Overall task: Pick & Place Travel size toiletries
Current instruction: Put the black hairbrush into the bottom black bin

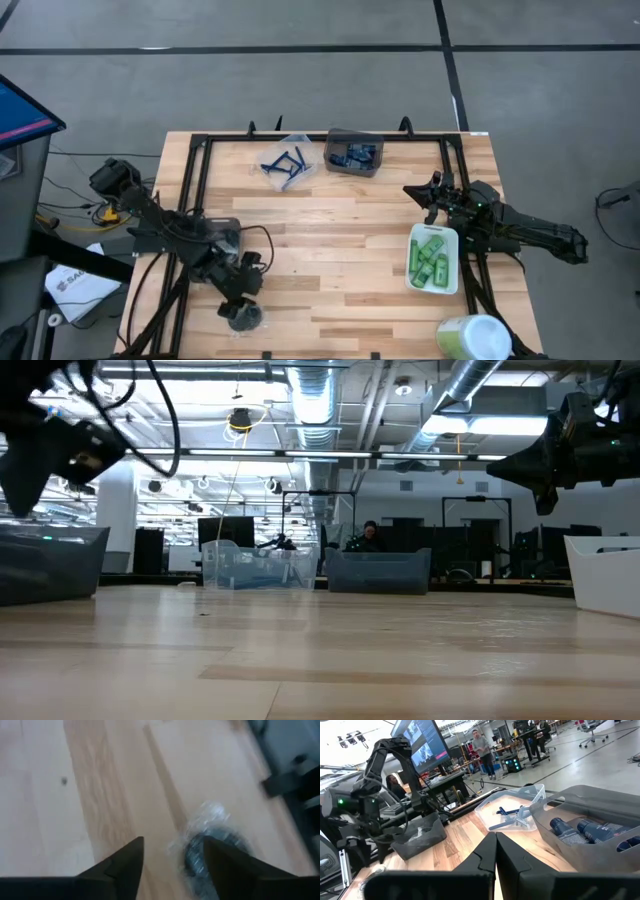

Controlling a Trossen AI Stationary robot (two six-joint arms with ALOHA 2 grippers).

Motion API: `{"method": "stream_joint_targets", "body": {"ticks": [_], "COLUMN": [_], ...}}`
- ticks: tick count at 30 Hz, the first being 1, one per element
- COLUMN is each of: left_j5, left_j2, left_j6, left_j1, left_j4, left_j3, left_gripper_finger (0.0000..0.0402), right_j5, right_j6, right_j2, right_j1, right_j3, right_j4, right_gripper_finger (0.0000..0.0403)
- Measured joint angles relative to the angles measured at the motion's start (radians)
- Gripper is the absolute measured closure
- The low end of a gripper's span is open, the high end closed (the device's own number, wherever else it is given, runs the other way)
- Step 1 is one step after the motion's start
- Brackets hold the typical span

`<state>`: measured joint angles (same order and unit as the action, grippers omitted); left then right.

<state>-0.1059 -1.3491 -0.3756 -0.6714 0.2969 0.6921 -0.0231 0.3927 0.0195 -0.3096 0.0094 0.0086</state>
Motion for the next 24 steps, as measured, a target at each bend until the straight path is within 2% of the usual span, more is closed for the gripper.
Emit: {"method": "stream_joint_targets", "body": {"ticks": [4, 8, 14, 24], "left_j5": [-0.035, -0.022, 0.085, 0.086], "left_j2": [-0.052, -0.099, -0.153, -0.166], "left_j6": [-0.024, -0.08, -0.085, -0.084], "left_j1": [-0.018, -0.018, -0.018, -0.018], "left_j4": [0.015, 0.015, -0.003, -0.038], "left_j3": [-0.013, -0.026, -0.029, -0.029], "left_gripper_finger": [0.0176, 0.0171, 0.0187, 0.0219], "right_j5": [0.0, 0.0, 0.0, 0.0], "right_j6": [0.0, 0.0, 0.0, 0.0], "right_j2": [0.0, 0.0, 0.0, 0.0], "right_j1": [0.0, 0.0, 0.0, 0.0], "right_j3": [0.0, 0.0, 0.0, 0.0], "right_j4": [0.0, 0.0, 0.0, 0.0], "right_gripper_finger": [0.0403, 0.0403, 0.0403, 0.0403]}}
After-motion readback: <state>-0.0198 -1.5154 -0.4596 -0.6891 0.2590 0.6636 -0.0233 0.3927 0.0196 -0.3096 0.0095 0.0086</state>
